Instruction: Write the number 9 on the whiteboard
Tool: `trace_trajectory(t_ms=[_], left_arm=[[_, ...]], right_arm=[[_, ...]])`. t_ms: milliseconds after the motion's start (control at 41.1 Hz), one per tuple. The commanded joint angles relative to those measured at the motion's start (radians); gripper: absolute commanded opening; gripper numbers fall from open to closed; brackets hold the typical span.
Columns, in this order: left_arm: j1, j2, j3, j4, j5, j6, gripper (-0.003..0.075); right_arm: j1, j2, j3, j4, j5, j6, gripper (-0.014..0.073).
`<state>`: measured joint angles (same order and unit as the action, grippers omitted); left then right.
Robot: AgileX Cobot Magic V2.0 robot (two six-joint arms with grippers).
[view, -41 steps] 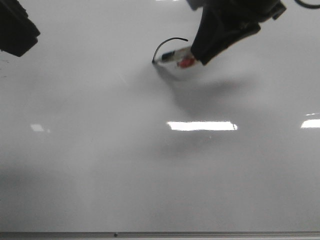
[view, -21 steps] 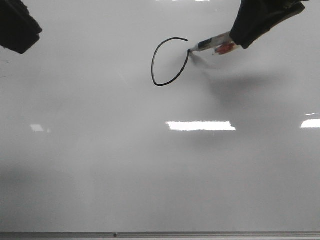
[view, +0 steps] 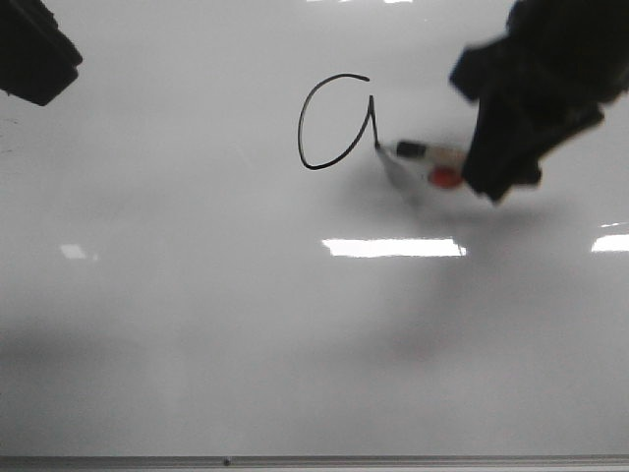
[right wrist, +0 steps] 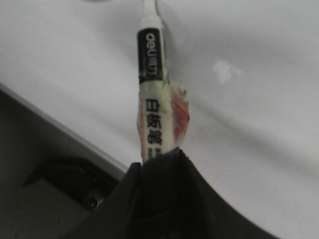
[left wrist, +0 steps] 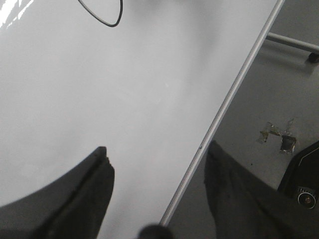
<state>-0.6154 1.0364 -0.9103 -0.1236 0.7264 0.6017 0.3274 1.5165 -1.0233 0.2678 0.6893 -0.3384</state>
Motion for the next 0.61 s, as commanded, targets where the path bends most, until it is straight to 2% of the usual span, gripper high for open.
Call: trace_trajectory(t_ms=[0, 146, 317, 438, 585], left_arm=[[0.001, -0.017, -0.026, -0.016, -0.067, -0.010, 0.0400], [0.001, -0.017, -0.026, -0.016, -0.095, -0.010, 0.0401], [-0.001, -0.013, -0.029, -0.021, -0.109, 0.017, 0.0401], [-0.021, 0.010, -0.041, -0.098, -0.066, 0.106, 0.0401], [-0.081, 0.074, -0.082, -0.275, 0.032, 0.273, 0.0402]], right_arm=[[0.023, 0.015, 0.043, -0.007, -0.056, -0.003, -0.0060], [0.049, -0.015, 0.030, -0.007, -0.030, -0.030, -0.0060], [0.095, -0.148, 0.026, -0.006, 0.050, -0.076, -0.0060], [0.147, -0.232, 0.026, -0.006, 0.134, -0.168, -0.0060], [0.240, -0.315, 0.026, -0.006, 0.245, -0.316, -0.0060]])
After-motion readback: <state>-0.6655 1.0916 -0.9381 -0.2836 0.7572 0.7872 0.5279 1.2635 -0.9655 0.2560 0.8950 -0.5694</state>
